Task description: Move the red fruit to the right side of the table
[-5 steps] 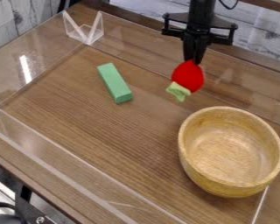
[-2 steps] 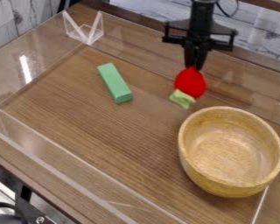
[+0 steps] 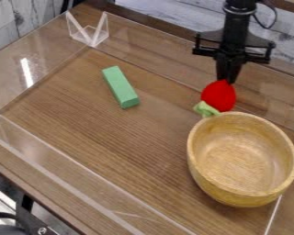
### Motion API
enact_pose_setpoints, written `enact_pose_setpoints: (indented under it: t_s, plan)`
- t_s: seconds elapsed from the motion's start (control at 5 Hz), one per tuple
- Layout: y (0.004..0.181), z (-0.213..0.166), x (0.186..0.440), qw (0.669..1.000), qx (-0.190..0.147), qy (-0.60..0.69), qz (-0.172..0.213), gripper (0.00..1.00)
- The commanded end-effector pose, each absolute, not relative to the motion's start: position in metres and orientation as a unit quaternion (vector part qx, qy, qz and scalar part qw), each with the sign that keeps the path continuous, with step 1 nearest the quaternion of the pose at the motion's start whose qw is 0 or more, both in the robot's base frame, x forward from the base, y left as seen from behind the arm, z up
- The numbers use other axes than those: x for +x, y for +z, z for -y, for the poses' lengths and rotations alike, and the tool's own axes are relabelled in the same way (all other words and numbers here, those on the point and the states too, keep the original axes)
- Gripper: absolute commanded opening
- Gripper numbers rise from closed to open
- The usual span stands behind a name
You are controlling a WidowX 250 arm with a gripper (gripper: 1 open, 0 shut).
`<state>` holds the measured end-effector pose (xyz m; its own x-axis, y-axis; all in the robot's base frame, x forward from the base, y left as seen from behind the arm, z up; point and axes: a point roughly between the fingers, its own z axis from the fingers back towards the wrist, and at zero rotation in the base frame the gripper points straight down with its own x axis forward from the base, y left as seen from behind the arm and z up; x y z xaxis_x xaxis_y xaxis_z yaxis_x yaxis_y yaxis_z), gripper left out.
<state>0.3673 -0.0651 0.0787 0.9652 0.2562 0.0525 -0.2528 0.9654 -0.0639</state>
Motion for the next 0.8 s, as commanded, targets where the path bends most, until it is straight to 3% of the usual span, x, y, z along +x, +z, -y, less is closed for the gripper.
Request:
enact_pose_setpoints:
  t_s: [0.0, 0.6]
  plan:
    - [0.089, 0.083, 0.371, 0.984, -0.037, 0.162, 0.057, 0.00]
    - [0.049, 0.082, 0.372, 0.983, -0.031, 0.171, 0.055, 0.00]
